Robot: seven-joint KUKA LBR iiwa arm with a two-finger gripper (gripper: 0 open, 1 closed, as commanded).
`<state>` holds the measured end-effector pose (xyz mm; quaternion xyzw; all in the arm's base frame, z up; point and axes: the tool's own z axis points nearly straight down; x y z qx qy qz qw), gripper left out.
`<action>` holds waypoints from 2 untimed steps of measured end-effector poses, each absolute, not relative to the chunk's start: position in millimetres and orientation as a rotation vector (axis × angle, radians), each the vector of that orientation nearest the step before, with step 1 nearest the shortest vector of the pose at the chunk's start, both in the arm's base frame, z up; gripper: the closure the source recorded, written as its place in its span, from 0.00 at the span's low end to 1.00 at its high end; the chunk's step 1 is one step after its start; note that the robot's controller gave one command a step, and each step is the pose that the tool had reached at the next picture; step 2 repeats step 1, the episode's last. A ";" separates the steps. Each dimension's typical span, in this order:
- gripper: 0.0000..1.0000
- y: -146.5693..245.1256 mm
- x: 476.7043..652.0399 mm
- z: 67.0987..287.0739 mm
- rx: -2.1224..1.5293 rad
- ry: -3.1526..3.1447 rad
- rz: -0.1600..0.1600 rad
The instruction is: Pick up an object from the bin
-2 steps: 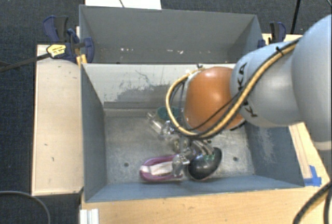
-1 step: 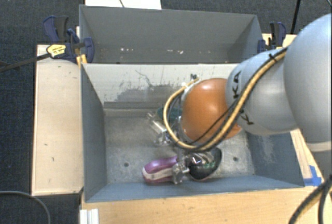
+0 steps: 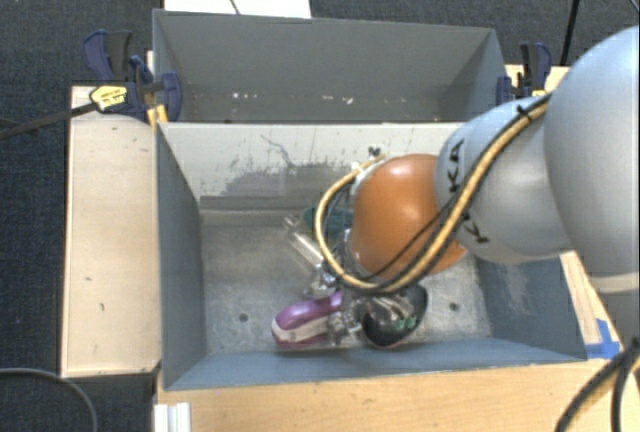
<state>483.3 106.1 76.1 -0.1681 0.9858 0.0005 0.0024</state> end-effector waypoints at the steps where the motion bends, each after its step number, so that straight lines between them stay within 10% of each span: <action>1: 1.00 111.5 490.0 203.3 -0.604 3.073 0.001; 2: 1.00 111.5 490.0 203.3 -0.604 3.073 0.001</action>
Offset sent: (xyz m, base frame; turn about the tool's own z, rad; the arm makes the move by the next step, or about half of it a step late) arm 0.0047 0.0049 0.1229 -0.0544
